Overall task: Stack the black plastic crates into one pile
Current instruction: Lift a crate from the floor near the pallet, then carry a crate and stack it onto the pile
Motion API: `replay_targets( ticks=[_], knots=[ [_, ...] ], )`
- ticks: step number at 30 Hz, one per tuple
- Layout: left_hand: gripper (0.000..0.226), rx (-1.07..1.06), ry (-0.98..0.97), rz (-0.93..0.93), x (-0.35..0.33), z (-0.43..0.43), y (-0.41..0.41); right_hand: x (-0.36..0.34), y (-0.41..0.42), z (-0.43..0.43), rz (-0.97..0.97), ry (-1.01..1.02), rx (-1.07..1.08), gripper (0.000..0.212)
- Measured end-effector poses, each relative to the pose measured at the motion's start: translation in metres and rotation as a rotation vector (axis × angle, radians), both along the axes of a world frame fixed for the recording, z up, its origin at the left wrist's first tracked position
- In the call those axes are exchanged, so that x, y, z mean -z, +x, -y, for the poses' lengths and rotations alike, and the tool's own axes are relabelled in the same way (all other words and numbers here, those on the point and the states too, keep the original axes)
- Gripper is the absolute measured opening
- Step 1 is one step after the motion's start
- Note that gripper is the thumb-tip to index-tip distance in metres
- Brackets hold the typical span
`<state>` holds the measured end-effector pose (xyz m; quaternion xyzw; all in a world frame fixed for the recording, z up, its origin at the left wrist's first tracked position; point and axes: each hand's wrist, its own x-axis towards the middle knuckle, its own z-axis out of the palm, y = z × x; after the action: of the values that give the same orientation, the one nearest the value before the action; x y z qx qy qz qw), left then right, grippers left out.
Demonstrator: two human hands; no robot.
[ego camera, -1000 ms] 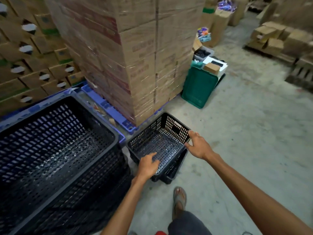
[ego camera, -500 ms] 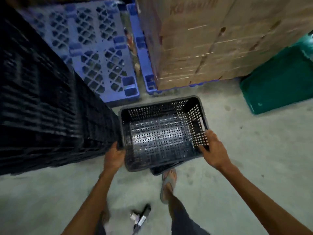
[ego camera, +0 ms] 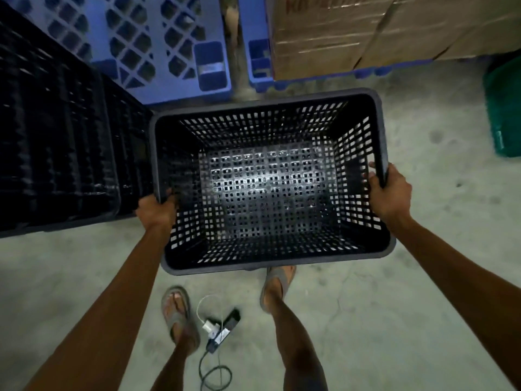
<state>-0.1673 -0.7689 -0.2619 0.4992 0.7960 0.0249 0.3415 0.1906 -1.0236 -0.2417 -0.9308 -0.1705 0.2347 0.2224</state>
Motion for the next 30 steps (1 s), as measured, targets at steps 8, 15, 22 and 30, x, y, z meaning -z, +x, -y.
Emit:
replay_targets(
  ticks=[8,15,22,30],
  knots=[
    [0.035,-0.008,-0.138,0.128,-0.078,-0.003,0.002,-0.098,0.01,0.011,-0.089,-0.028,0.003,0.033],
    [0.032,0.117,-0.151,0.302,-0.227,-0.027,0.031,-0.289,0.031,0.012,0.151,-0.159,-0.126,0.036],
    [0.031,0.379,0.09,0.608,-0.457,-0.058,0.049,-0.536,-0.014,0.037,0.533,-0.064,-0.026,0.042],
    [0.018,0.575,0.359,0.9,-0.694,-0.091,0.008,-0.754,-0.108,0.049,0.905,0.211,0.188,0.042]
  ],
)
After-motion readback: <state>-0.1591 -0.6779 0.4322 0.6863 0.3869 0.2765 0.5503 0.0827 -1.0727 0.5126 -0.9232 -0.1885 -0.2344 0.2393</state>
